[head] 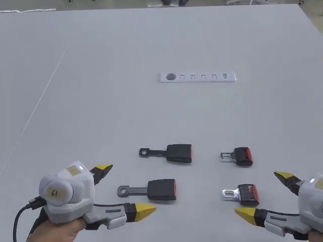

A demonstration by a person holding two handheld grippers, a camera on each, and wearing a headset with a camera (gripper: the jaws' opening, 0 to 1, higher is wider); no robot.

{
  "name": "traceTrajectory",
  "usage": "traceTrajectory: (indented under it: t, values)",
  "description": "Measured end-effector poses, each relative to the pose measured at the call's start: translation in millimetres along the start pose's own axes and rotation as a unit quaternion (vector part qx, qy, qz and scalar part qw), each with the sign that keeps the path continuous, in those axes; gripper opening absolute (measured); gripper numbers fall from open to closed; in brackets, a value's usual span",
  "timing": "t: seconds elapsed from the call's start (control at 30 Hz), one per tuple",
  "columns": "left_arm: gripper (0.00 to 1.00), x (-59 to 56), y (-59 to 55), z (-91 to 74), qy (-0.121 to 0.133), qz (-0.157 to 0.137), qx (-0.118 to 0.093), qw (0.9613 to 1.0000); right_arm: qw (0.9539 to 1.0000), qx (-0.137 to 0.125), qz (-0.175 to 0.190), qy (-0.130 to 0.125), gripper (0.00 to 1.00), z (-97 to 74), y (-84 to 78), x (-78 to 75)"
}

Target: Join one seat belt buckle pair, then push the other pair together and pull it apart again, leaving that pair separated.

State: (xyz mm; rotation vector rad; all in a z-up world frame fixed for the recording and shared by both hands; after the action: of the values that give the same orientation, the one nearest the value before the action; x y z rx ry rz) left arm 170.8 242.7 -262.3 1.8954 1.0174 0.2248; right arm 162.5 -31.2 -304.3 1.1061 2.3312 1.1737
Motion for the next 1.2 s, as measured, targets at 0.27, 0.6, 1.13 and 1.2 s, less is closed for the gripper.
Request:
traceTrajectory:
  t: [0.27,0.6,1.13,1.2]
  values:
    - [0.98,-7.5,-4.4,16.7,-0.027,0.038,0.036,0.9983,0.9993,0.019,-0.016,0.029,0.91,11.5,-4.6,-0.8]
    - [0.93,-13.0,-12.7,32.6,-0.072,0.09,0.074,0.9905,0.9944,0.047,-0.06,0.074,0.86,20.7,-12.0,-0.8]
    - [0.81,-6.7,-41.0,56.6,-0.148,0.203,0.165,0.9537,0.9659,0.124,-0.157,0.164,0.77,29.3,-32.2,-2.3]
    - [0.78,-4.8,-41.6,60.8,-0.154,0.214,0.168,0.9498,0.9613,0.129,-0.173,0.172,0.76,30.7,-32.9,-3.3]
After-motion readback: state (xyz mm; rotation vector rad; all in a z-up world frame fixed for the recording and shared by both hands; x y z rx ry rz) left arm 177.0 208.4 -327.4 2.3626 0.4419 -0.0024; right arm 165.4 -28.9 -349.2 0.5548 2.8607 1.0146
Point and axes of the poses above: the centre of the closed fingertips' face, and the gripper's own axes: z roughly forward along the fingers, x roughly to its left, y roughly out of its top, the point moved 1 cm from there along -z, roughly backward along the fingers, and after that the axes turned 1 degree about -z, right-handed, at the moved point
